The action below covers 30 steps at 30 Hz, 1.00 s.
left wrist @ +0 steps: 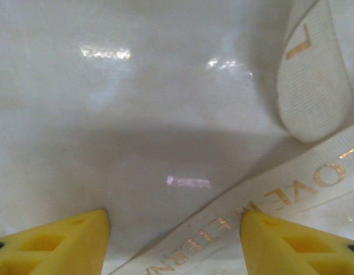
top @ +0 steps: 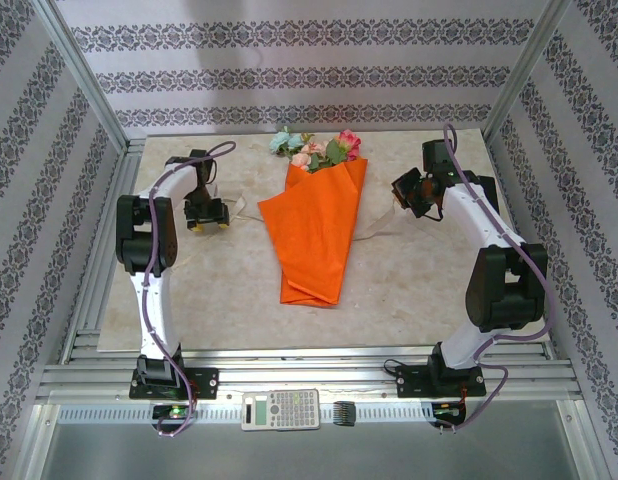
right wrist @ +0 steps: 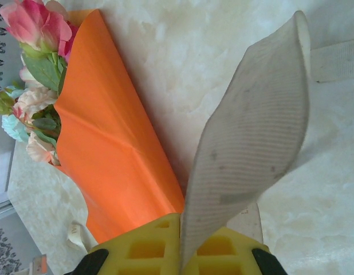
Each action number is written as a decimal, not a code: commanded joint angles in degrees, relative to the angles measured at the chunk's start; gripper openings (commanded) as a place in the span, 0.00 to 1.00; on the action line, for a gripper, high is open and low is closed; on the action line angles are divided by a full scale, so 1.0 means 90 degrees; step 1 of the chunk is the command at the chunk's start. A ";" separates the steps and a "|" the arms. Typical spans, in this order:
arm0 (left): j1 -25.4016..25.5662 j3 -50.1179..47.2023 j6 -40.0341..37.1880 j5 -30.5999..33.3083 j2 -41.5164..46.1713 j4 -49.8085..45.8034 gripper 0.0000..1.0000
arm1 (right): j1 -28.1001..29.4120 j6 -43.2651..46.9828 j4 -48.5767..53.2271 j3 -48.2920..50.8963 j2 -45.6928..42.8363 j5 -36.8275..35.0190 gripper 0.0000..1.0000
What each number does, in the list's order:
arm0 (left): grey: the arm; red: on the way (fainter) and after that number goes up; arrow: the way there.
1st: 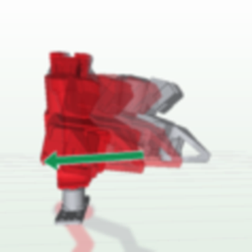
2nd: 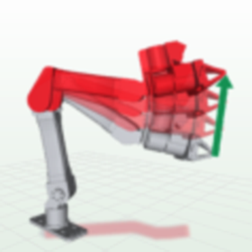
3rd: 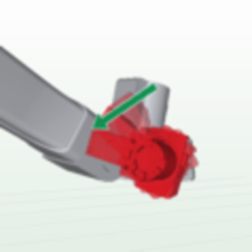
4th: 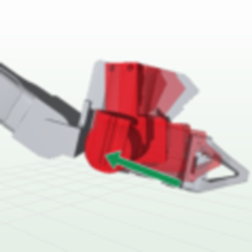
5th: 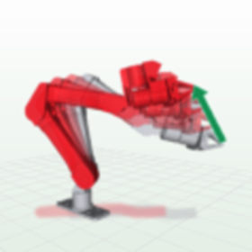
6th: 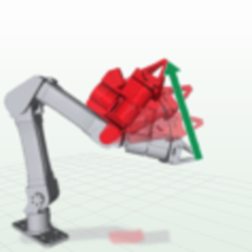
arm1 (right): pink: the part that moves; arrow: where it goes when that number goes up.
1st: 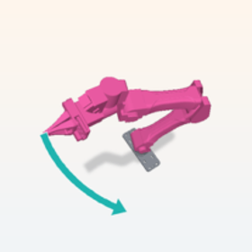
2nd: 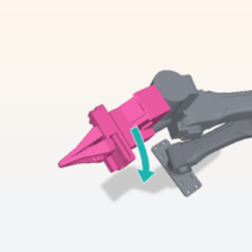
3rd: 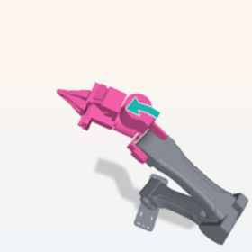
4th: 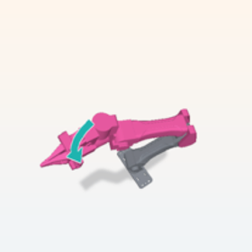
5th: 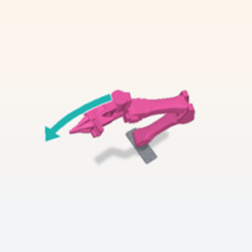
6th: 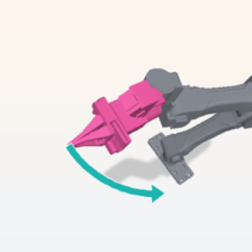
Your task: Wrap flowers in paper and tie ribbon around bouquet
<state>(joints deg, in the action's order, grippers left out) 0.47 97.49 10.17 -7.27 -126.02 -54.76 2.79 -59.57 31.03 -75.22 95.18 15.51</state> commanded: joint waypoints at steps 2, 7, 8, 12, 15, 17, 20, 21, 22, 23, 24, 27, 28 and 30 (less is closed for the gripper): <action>0.0024 -0.0582 -0.0131 -0.0187 -0.0207 0.0164 0.54 | 0.0065 0.0107 0.0100 -0.0146 0.0058 -0.0094 0.00; 0.0079 -0.1344 0.0209 0.0096 0.0235 0.0687 0.36 | 0.0061 0.0098 0.0109 -0.0148 0.0074 -0.0124 0.00; 0.0094 -0.1530 0.0323 0.0138 0.0393 0.0838 0.31 | 0.0061 0.0094 0.0105 -0.0148 0.0079 -0.0131 0.00; 0.0104 -0.2041 0.0660 -0.0021 0.0850 0.1186 0.22 | 0.0069 0.0071 0.0077 -0.0158 0.0099 -0.0141 0.00; 0.0133 -0.2189 0.0844 -0.0151 0.1143 0.1319 0.07 | 0.0076 0.0083 0.0059 -0.0149 0.0129 -0.0137 0.00; 0.0152 -0.2142 0.0950 -0.0237 0.1335 0.1294 0.00 | 0.0081 0.0075 0.0058 -0.0140 0.0137 -0.0135 0.00; 0.0182 -0.2012 0.1162 -0.0302 0.1655 0.1168 0.00 | 0.0089 0.0071 0.0049 -0.0128 0.0129 -0.0140 0.00; 0.0189 -0.1948 0.1236 -0.0380 0.1764 0.1110 0.00 | 0.0088 0.0077 0.0052 -0.0128 0.0123 -0.0133 0.00; 0.0207 -0.1879 0.1343 -0.0466 0.1875 0.1051 0.00 | 0.0091 0.0076 0.0049 -0.0138 0.0121 -0.0132 0.00; 0.0234 -0.1792 0.1463 -0.0591 0.2009 0.0963 0.00 | 0.0085 0.0086 0.0058 -0.0147 0.0119 -0.0139 0.00; 0.0281 -0.1688 0.1604 -0.0745 0.2137 0.0892 0.00 | 0.0088 0.0095 0.0059 -0.0155 0.0114 -0.0146 0.00; 0.0537 -0.1312 0.2022 -0.1294 0.2475 0.0734 0.00 | 0.0093 0.0118 0.0078 -0.0149 0.0101 -0.0144 0.00; 0.0674 -0.1164 0.2167 -0.1461 0.2556 0.0681 0.00 | 0.0093 0.0123 0.0092 -0.0148 0.0099 -0.0146 0.00; 0.1009 -0.0841 0.2527 -0.1926 0.2709 0.0742 0.00 | 0.0090 0.0113 0.0081 -0.0128 0.0079 -0.0151 0.00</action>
<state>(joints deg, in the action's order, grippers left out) 5.39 85.97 26.61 -16.78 -105.19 -45.89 2.90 -59.57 31.03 -75.24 95.44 15.49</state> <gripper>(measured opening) 0.046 0.051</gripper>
